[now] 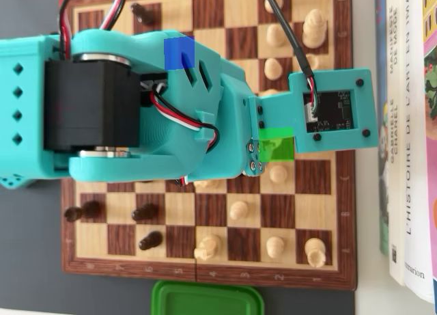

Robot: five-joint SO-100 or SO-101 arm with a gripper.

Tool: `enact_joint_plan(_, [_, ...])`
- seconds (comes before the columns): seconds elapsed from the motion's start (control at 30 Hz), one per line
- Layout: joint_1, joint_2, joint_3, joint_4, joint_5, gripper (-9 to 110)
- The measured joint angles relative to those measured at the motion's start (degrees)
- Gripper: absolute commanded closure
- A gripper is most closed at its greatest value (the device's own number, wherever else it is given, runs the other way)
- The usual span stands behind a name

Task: Play chess

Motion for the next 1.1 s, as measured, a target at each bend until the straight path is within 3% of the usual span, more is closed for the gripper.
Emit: enact_joint_plan(1.1, [0.4,-7.2,-4.6,2.5,0.0,96])
